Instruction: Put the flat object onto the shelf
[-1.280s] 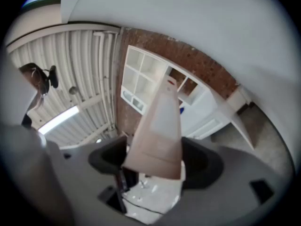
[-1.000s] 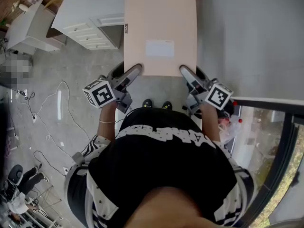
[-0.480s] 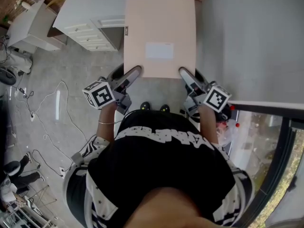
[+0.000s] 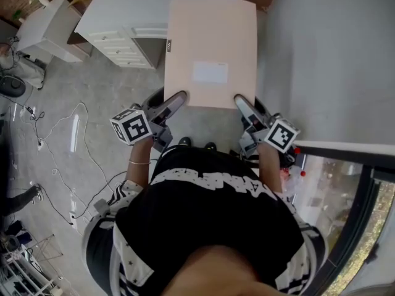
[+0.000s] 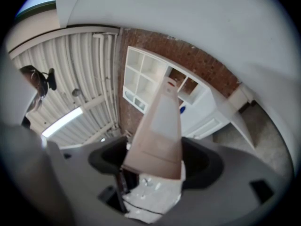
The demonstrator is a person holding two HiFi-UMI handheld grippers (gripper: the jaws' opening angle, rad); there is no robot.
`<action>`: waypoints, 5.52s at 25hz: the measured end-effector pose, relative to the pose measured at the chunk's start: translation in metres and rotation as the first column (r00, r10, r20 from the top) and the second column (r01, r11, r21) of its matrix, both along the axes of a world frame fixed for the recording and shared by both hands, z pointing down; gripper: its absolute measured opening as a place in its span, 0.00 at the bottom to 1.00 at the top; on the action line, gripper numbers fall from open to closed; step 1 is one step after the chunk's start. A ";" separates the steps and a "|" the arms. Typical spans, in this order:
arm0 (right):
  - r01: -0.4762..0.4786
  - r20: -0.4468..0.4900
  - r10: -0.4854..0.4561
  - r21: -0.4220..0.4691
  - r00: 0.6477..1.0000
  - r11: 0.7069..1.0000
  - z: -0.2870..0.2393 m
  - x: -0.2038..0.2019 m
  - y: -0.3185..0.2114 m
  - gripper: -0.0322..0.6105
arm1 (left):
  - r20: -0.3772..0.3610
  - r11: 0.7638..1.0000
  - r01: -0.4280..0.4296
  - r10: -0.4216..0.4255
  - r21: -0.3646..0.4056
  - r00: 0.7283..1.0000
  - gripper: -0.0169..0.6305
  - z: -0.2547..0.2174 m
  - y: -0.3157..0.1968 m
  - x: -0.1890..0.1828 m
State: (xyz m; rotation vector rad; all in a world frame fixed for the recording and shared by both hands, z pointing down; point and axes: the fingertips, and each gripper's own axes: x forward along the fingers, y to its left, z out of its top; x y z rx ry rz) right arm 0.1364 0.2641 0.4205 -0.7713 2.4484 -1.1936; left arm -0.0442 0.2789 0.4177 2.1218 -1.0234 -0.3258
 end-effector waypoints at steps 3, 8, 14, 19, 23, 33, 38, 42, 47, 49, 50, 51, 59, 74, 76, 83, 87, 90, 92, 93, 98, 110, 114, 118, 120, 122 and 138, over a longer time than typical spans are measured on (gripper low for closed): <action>0.015 0.003 -0.015 0.002 1.000 1.000 0.001 0.003 -0.001 0.62 | -0.001 1.000 0.015 -0.015 -0.003 1.000 0.61 0.001 0.003 0.004; 0.037 0.010 -0.037 -0.010 0.999 0.999 0.009 0.005 0.000 0.62 | 0.009 0.999 0.038 -0.037 -0.019 0.999 0.61 0.007 0.008 0.006; 0.053 0.014 -0.053 -0.010 0.998 0.999 0.007 0.001 -0.001 0.62 | 0.013 0.998 0.061 -0.061 -0.016 0.998 0.61 0.008 0.010 0.002; 0.045 0.013 -0.045 -0.006 0.999 0.999 0.005 -0.002 -0.007 0.62 | 0.008 0.999 0.049 -0.049 -0.013 0.999 0.61 0.008 0.002 -0.001; 0.027 0.019 -0.027 -0.006 0.999 1.000 0.004 -0.008 -0.017 0.62 | 0.004 0.999 0.037 -0.037 -0.001 0.999 0.61 0.006 -0.012 -0.007; -0.016 0.005 0.016 -0.032 1.000 0.999 0.008 -0.025 -0.051 0.62 | -0.007 1.000 -0.001 0.001 -0.018 1.000 0.61 0.008 -0.053 -0.024; -0.040 0.002 0.040 -0.049 0.999 0.998 0.014 -0.032 -0.072 0.62 | -0.008 0.999 -0.024 0.024 -0.027 1.000 0.61 0.014 -0.079 -0.032; -0.056 -0.002 0.056 -0.045 0.998 0.997 0.011 -0.039 -0.090 0.62 | -0.013 0.999 -0.040 0.040 -0.032 0.999 0.61 0.015 -0.100 -0.040; -0.083 -0.004 0.083 -0.056 0.997 0.995 0.011 -0.046 -0.107 0.62 | -0.020 0.997 -0.062 0.061 -0.034 0.998 0.61 0.015 -0.122 -0.046; -0.088 -0.006 0.088 -0.053 0.996 0.995 0.010 -0.049 -0.114 0.62 | -0.024 0.997 -0.069 0.069 -0.034 0.997 0.61 0.015 -0.130 -0.048; -0.089 -0.006 0.088 -0.049 0.996 0.995 0.008 -0.051 -0.118 0.62 | -0.027 0.997 -0.073 0.072 -0.033 0.997 0.61 0.014 -0.134 -0.050; -0.088 -0.007 0.088 -0.044 0.996 0.995 0.007 -0.055 -0.122 0.62 | -0.029 0.997 -0.077 0.076 -0.032 0.997 0.61 0.013 -0.138 -0.053; -0.107 -0.030 0.106 -0.052 0.994 0.993 0.007 -0.082 -0.156 0.62 | -0.044 0.996 -0.088 0.086 -0.033 0.995 0.61 0.015 -0.175 -0.082; -0.173 -0.029 0.171 -0.078 0.985 0.982 0.009 -0.107 -0.182 0.62 | -0.039 0.988 -0.148 0.147 -0.031 0.988 0.61 0.014 -0.216 -0.107; -0.185 -0.027 0.183 -0.081 0.983 0.979 0.011 -0.108 -0.183 0.62 | -0.039 0.987 -0.159 0.158 -0.029 0.987 0.61 0.015 -0.218 -0.108; -0.201 -0.037 0.199 -0.082 0.979 0.976 0.013 -0.135 -0.204 0.62 | -0.045 0.984 -0.175 0.174 -0.038 0.984 0.61 0.021 -0.241 -0.134; -0.211 -0.036 0.209 -0.086 0.977 0.974 0.014 -0.143 -0.204 0.62 | -0.050 0.982 -0.183 0.181 -0.042 0.982 0.61 0.022 -0.243 -0.142; -0.218 -0.036 0.216 -0.084 0.976 0.972 0.013 -0.148 -0.204 0.62 | -0.054 0.982 -0.186 0.184 -0.042 0.981 0.61 0.022 -0.244 -0.147; -0.221 -0.041 0.219 -0.088 0.975 0.971 0.014 -0.153 -0.208 0.62 | -0.059 0.981 -0.187 0.185 -0.043 0.981 0.61 0.023 -0.249 -0.152; -0.222 -0.044 0.219 -0.091 0.975 0.971 0.015 -0.156 -0.213 0.62 | -0.062 0.981 -0.187 0.184 -0.045 0.981 0.61 0.023 -0.253 -0.155; -0.225 -0.056 0.220 -0.103 0.974 0.969 0.017 -0.162 -0.234 0.62 | -0.076 0.982 -0.181 0.177 -0.055 0.981 0.61 0.029 -0.274 -0.162; -0.171 -0.053 0.165 -0.115 0.985 0.979 0.023 -0.168 -0.240 0.62 | -0.082 0.990 -0.129 0.124 -0.055 0.989 0.61 0.035 -0.271 -0.168; -0.156 -0.050 0.152 -0.106 0.987 0.982 0.023 -0.168 -0.244 0.62 | -0.073 0.992 -0.112 0.108 -0.050 0.991 0.61 0.033 -0.272 -0.169; -0.158 -0.048 0.153 -0.108 0.987 0.982 0.022 -0.167 -0.243 0.62 | -0.069 0.992 -0.113 0.109 -0.057 0.992 0.61 0.031 -0.270 -0.169; -0.160 -0.046 0.156 -0.112 0.987 0.981 0.022 -0.165 -0.247 0.62 | -0.066 0.992 -0.114 0.110 -0.058 0.992 0.61 0.030 -0.274 -0.167; -0.158 -0.042 0.155 -0.110 0.987 0.981 0.022 -0.161 -0.253 0.62 | -0.063 0.992 -0.115 0.111 -0.060 0.992 0.61 0.030 -0.282 -0.162; -0.170 -0.029 0.168 -0.152 0.985 0.974 0.039 -0.111 -0.322 0.62 | -0.037 0.985 -0.143 0.140 -0.097 0.989 0.61 0.042 -0.355 -0.111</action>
